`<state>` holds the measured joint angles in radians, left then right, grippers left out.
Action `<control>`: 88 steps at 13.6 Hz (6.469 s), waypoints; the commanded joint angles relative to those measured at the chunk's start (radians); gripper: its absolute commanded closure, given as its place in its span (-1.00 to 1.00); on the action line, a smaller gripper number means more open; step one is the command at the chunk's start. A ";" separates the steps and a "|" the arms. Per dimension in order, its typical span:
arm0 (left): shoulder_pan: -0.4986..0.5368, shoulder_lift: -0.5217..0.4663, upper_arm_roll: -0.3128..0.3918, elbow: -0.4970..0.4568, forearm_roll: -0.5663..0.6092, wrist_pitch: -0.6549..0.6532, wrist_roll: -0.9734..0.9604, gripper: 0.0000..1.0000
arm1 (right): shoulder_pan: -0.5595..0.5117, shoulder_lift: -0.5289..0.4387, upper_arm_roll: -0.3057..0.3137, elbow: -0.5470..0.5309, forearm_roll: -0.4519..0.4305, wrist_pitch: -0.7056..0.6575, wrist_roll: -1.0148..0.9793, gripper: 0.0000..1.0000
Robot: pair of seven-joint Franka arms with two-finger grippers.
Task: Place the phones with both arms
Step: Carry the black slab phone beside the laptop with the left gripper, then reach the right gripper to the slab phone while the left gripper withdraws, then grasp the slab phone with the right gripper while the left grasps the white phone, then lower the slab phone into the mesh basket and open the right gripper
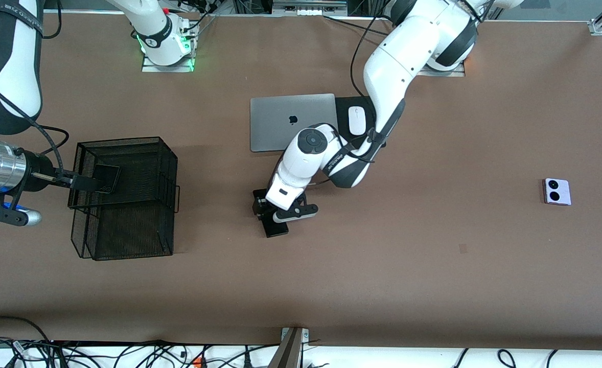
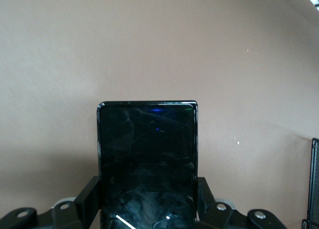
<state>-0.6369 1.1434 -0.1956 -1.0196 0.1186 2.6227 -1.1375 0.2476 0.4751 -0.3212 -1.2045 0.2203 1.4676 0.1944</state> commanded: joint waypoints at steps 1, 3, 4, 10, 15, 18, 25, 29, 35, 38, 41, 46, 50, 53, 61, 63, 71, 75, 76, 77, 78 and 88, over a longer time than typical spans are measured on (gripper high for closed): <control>-0.035 0.042 0.012 0.056 -0.025 0.046 -0.065 0.86 | -0.001 0.008 -0.002 0.025 0.017 -0.026 0.017 -0.99; -0.043 0.067 0.010 0.073 -0.030 0.094 -0.100 0.85 | -0.001 0.008 -0.002 0.026 0.016 -0.026 0.017 -0.99; -0.043 0.081 0.011 0.094 -0.034 0.097 -0.113 0.83 | -0.001 0.008 -0.002 0.026 0.017 -0.026 0.017 -0.99; -0.052 0.085 0.018 0.115 -0.040 0.096 -0.201 -1.00 | -0.001 0.008 -0.002 0.026 0.017 -0.026 0.017 -0.99; -0.047 0.078 0.019 0.115 -0.040 0.086 -0.217 -1.00 | 0.007 0.008 0.001 0.026 0.024 -0.021 0.017 -0.99; -0.023 0.049 0.016 0.115 -0.040 -0.010 -0.206 -1.00 | 0.054 0.017 0.008 0.026 0.019 -0.004 0.017 -0.99; 0.075 -0.129 -0.004 0.102 -0.085 -0.478 0.135 -1.00 | 0.277 0.083 0.016 0.020 0.024 0.221 -0.024 -1.00; 0.170 -0.211 0.007 0.040 -0.070 -0.749 0.469 -1.00 | 0.357 0.201 0.050 0.022 0.027 0.405 -0.067 -1.00; 0.339 -0.407 0.010 -0.265 0.096 -0.826 0.750 -1.00 | 0.369 0.356 0.119 0.020 0.025 0.543 -0.191 -1.00; 0.466 -0.537 0.008 -0.439 0.188 -0.816 0.936 -1.00 | 0.400 0.410 0.119 -0.021 0.024 0.672 -0.205 -1.00; 0.610 -0.655 0.008 -0.580 0.246 -0.764 1.091 -1.00 | 0.418 0.419 0.120 -0.116 0.025 0.787 -0.248 -1.00; 0.856 -0.703 0.001 -0.648 0.294 -0.647 1.275 -1.00 | 0.429 0.421 0.123 -0.145 0.030 0.784 -0.259 -1.00; 1.052 -0.692 -0.002 -0.681 0.280 -0.489 1.493 -1.00 | 0.433 0.421 0.123 -0.156 0.030 0.789 -0.259 -1.00; 1.153 -0.682 -0.005 -0.743 0.265 -0.373 1.538 -1.00 | 0.443 0.421 0.123 -0.168 0.030 0.795 -0.259 -1.00; 1.336 -0.603 -0.022 -0.841 0.222 -0.185 1.588 -1.00 | 0.444 0.421 0.123 -0.202 0.021 0.849 -0.269 -0.24; 1.352 -0.596 -0.027 -0.855 0.220 -0.171 1.593 -1.00 | 0.444 0.418 0.122 -0.202 0.022 0.847 -0.274 0.97; 1.353 -0.551 -0.035 -0.879 0.196 -0.151 1.668 -1.00 | 0.434 0.197 -0.125 -0.185 0.028 0.607 -0.263 1.00; 1.359 -0.541 -0.035 -0.873 0.196 -0.151 1.716 -1.00 | 0.434 0.103 -0.280 -0.188 0.024 0.473 -0.270 1.00; 1.362 -0.538 -0.035 -0.869 0.196 -0.151 1.716 -1.00 | 0.434 0.073 -0.301 -0.198 0.022 0.394 -0.259 1.00; 1.362 -0.534 -0.035 -0.867 0.197 -0.150 1.716 -1.00 | 0.435 0.047 -0.317 -0.217 0.024 0.348 -0.256 1.00; 1.364 -0.530 -0.035 -0.866 0.202 -0.142 1.716 -1.00 | 0.435 0.007 -0.332 -0.257 0.025 0.332 -0.256 1.00; 1.392 -0.487 -0.035 -0.866 0.190 -0.050 1.653 -1.00 | 0.443 -0.208 -0.348 -0.685 0.017 0.389 -0.202 1.00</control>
<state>0.7463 0.6403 -0.2219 -1.8909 0.3297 2.5454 0.5252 0.6746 0.3213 -0.6699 -1.8403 0.2322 1.8540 -0.0345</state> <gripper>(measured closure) 0.000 0.216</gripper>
